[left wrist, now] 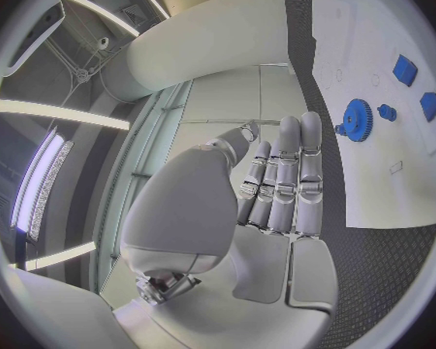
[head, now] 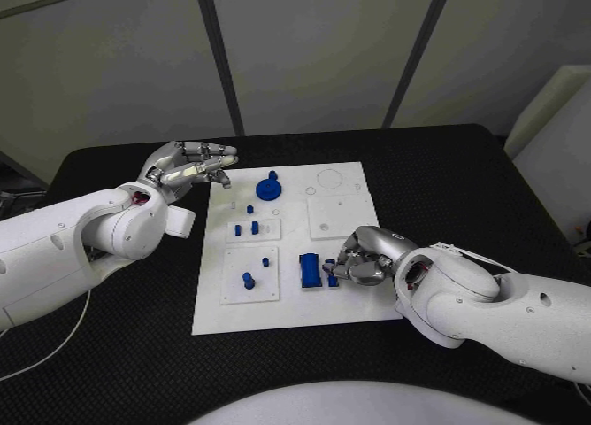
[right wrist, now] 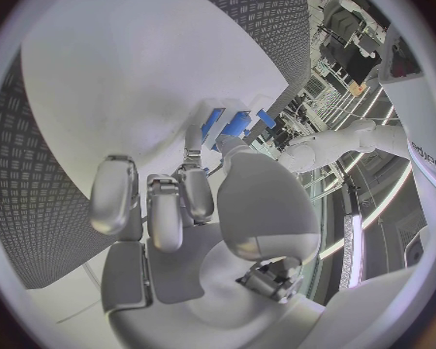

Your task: Assemble the parts on the task board

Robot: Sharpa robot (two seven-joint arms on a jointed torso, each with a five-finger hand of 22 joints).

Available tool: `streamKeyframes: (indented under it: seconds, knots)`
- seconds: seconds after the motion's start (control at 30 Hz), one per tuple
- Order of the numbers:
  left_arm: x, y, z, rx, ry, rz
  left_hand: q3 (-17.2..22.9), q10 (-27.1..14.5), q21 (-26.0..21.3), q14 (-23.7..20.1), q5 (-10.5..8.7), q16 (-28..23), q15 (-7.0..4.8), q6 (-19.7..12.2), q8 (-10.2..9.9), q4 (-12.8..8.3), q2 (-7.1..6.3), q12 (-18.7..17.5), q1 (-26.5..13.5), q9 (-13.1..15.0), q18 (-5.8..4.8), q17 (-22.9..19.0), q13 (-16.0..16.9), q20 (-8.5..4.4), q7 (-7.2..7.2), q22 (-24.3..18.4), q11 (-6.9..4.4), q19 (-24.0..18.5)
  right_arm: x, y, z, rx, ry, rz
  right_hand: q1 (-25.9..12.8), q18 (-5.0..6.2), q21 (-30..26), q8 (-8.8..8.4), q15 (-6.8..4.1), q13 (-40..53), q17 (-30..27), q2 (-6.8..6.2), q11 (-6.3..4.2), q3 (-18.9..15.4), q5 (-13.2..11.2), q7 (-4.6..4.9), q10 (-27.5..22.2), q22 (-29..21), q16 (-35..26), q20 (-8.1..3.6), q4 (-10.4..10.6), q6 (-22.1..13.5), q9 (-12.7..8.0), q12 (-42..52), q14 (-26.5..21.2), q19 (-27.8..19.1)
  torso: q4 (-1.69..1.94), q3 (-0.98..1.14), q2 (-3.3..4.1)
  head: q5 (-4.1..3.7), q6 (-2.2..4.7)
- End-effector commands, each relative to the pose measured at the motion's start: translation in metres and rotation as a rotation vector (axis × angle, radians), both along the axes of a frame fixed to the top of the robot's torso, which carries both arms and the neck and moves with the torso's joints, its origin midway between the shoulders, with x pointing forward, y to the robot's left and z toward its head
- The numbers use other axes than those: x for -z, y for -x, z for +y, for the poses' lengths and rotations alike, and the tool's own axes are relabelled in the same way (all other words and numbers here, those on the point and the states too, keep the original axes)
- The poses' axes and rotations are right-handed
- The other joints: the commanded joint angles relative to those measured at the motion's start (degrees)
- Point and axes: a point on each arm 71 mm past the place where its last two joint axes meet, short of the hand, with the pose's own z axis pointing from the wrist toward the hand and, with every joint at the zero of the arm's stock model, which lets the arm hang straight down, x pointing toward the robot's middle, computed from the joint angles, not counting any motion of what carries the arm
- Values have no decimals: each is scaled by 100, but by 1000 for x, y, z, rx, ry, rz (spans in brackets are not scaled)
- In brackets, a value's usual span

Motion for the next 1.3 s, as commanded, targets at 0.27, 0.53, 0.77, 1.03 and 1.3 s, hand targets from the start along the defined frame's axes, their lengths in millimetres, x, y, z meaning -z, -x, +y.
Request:
streamKeyframes:
  seconds: [0.27, 0.53, 0.77, 1.03, 1.3]
  knots:
    - [-1, 0, -1, 12, 7, 1, -15, -51, -20, -42, -27, -22, 1, -30, 14, -16, 57, 19, -3, 0, -108, -8, 7, 3, 10, -7, -6, -46, -2, 2, -5, -4, 3, -12, 429, -87, 6, 52, -49, 192, 1486, -91, -16, -166, -578, 12, 2, -5, 14, -33, -202, -38, 44, -43, 590, 15, 2, 7, -5, 0, -8]
    - [-1, -1, 1, 3, 9, -14, -25, -65, -23, -46, -28, -20, 6, -36, 21, -6, 62, 31, -23, -1, -110, -15, 6, 7, 12, -8, -3, -52, -9, 0, -14, 15, -145, -70, 602, 43, -534, -350, 125, -482, 988, -166, 211, -472, -899, 285, -505, -663, -289, 88, -75, -644, -125, -960, 469, -394, -4, 6, -29, 6, 45]
    - [-3, -3, 6, -43, 46, -56, -175, -51, -104, -108, -38, -22, 26, -71, 61, 88, 31, 148, -197, -1, -113, -53, 23, 46, -10, -69, -14, -106, -17, -27, -38, 74, -451, -50, 1323, 533, -3096, -677, 457, -2408, -1544, -45, 556, -599, -813, 639, -2307, -3339, -2342, 419, -97, -1231, -351, -3385, -595, -2309, -6, -10, -137, -3, 109]
    - [-1, -11, 18, -155, 117, -77, -499, 211, -1249, -1020, -26, -1495, 267, -34, 220, 299, 68, 327, -344, -5, -144, -835, -11, 327, -37, -872, 45, -1194, -21, -90, -70, 149, -750, -32, 2731, 557, -4613, -980, 821, -4589, -4202, 371, 772, 76, -1869, 816, -2659, -4280, -5718, 739, -354, -1228, -918, -5339, -2214, -3060, -105, -68, -365, 21, 334]
    - [14, -24, 21, -249, 143, -78, -1080, 586, -2388, -941, -31, -3273, 492, -117, -121, 580, 196, -447, -322, -18, -93, -1436, -50, 672, -135, -2067, 92, -1804, -5, -135, -68, 176, -861, -55, 2728, 539, -5583, -1568, 1132, -6447, -5694, 151, 1019, 551, -2027, 854, -2119, -4927, -7785, 1134, -272, -924, -1632, -6644, -2444, -3304, -188, -74, -572, 172, 726]
